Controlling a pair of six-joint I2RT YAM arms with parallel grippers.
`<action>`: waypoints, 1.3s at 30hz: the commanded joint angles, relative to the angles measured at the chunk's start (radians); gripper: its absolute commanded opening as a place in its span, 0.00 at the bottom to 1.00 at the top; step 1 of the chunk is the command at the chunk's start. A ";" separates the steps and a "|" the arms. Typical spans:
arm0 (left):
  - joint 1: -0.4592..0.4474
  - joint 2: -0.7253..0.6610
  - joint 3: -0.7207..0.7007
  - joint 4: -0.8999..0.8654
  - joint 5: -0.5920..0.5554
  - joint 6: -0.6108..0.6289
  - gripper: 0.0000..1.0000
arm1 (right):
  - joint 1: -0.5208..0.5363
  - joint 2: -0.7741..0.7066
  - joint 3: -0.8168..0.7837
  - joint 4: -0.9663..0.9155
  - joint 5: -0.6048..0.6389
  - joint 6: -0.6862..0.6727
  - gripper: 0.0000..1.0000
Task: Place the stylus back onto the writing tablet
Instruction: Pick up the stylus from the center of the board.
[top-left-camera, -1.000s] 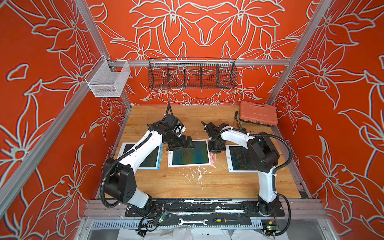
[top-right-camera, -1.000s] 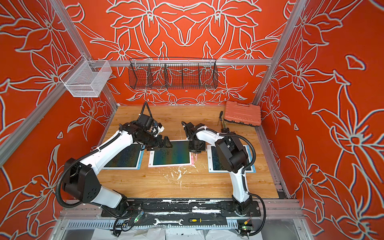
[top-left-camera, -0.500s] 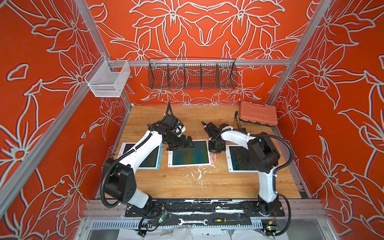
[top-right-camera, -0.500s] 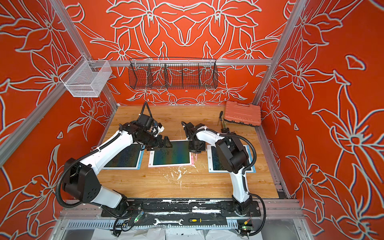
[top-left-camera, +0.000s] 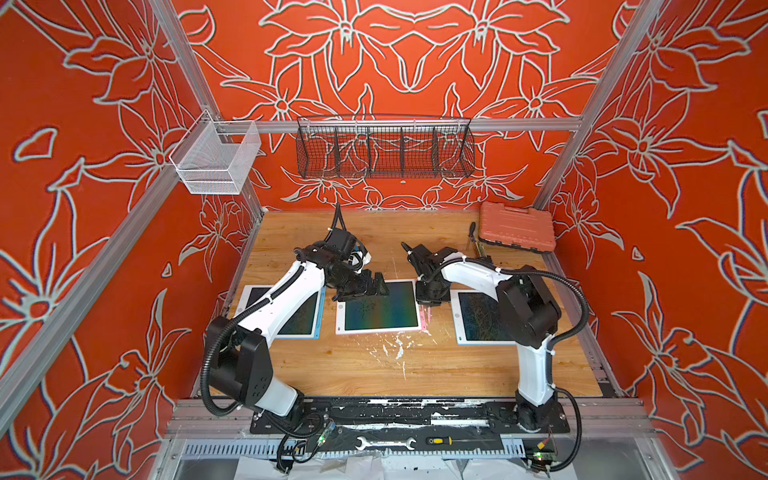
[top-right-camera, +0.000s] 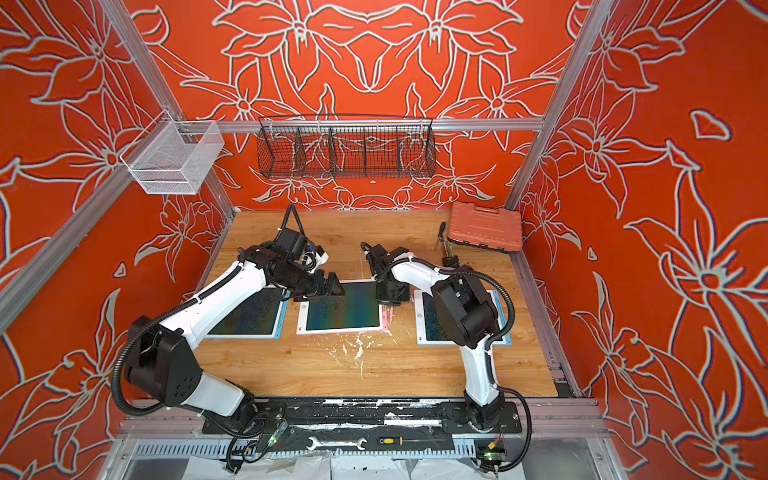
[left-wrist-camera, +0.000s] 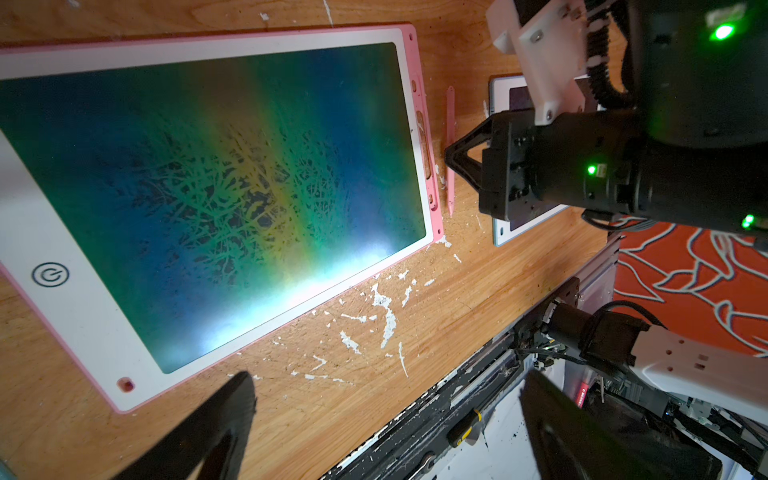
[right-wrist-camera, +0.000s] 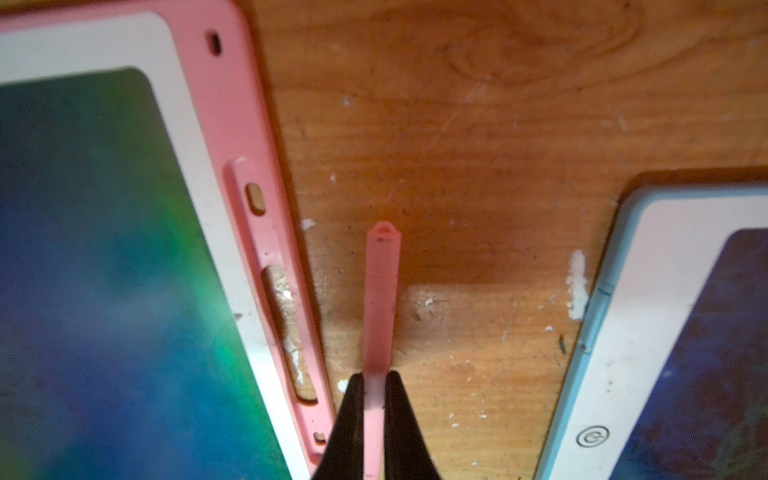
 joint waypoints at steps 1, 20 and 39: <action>0.006 -0.019 -0.002 -0.008 0.010 0.002 0.97 | 0.010 -0.045 -0.021 0.003 0.014 0.003 0.04; 0.006 -0.023 -0.003 -0.009 0.001 0.001 0.97 | 0.022 -0.014 0.026 0.047 -0.033 -0.031 0.04; 0.009 -0.020 0.010 -0.014 -0.002 0.002 0.98 | 0.028 0.085 0.134 -0.016 -0.031 -0.069 0.04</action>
